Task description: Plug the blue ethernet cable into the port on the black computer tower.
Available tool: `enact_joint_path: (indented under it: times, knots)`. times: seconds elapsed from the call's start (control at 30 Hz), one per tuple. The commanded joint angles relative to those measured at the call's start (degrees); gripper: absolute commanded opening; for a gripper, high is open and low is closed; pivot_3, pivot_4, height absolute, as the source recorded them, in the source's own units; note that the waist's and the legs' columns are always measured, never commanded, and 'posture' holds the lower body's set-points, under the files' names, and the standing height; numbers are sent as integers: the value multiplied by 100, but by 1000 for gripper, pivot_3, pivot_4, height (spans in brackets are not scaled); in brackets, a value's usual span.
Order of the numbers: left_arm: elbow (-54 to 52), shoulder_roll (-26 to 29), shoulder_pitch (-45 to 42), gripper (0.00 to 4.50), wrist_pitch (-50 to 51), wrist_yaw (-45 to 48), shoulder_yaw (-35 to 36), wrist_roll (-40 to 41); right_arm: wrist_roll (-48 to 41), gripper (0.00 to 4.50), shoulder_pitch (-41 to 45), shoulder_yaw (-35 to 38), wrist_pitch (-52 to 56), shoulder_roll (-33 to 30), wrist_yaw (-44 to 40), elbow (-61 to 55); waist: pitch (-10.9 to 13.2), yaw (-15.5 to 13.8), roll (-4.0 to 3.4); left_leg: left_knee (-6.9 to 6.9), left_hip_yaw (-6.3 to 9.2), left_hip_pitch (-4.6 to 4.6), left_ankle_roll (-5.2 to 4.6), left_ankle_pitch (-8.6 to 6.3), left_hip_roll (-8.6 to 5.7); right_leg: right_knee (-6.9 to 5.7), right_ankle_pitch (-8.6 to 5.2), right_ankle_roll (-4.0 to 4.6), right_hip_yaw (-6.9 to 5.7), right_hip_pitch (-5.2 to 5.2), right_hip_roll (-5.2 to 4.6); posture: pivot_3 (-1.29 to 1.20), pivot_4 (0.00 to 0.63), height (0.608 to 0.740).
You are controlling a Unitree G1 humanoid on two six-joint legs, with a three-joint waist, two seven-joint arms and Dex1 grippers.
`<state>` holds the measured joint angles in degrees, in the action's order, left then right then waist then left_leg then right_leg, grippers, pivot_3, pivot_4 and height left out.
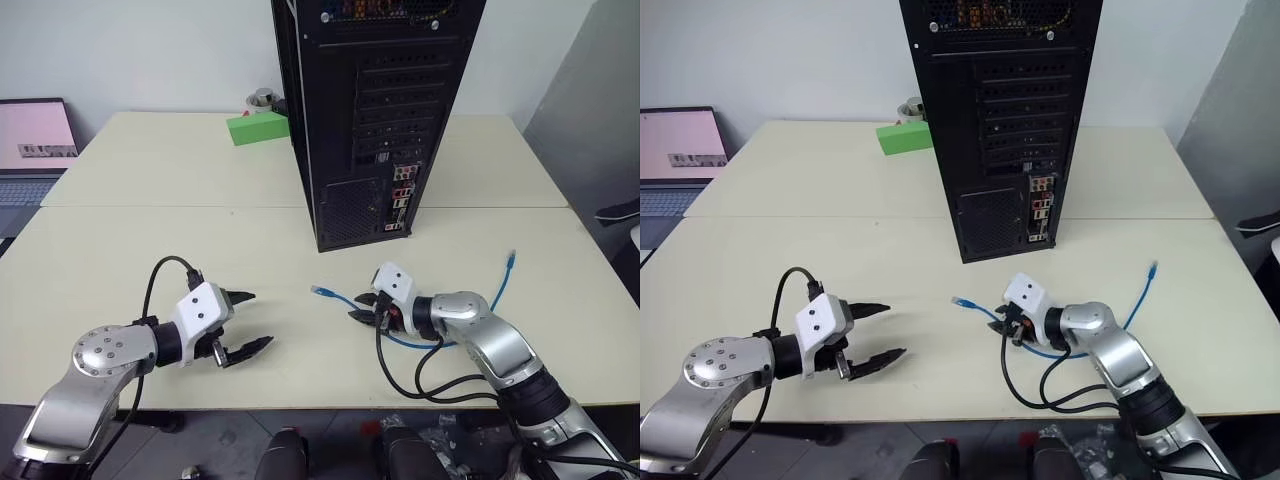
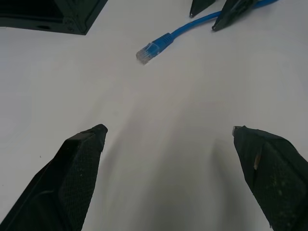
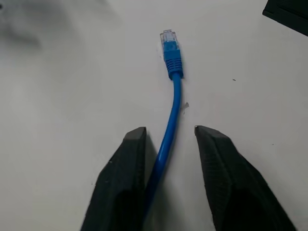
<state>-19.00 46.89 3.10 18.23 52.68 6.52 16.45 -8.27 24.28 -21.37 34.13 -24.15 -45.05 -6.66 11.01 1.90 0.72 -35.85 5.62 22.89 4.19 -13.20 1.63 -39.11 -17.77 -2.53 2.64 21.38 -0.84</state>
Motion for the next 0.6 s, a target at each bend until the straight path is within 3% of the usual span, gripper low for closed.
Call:
enact_joint_path:
  times: [0.03,0.13,0.6]
  knots:
    - [191,-75,-237,4500,-101,-87,-41,-71,-61,632,102,21,43,-75,-181,-204,0,-1,0,0,0,0,0,0,-1,-1,0,0,0,0,0,0,150,740]
    - [347,-179,-496,4500,-108,-65,-193,-74,-150,34,178,21,26,-196,-430,-433,0,-2,0,-1,1,1,0,0,-2,0,0,0,-1,0,0,0,150,740]
    - [802,-364,-1395,4500,-416,866,-1088,5,-484,34,445,-11,287,-426,-992,-1172,0,5,0,-2,4,3,0,0,-1,-2,0,0,-4,1,1,0,150,740]
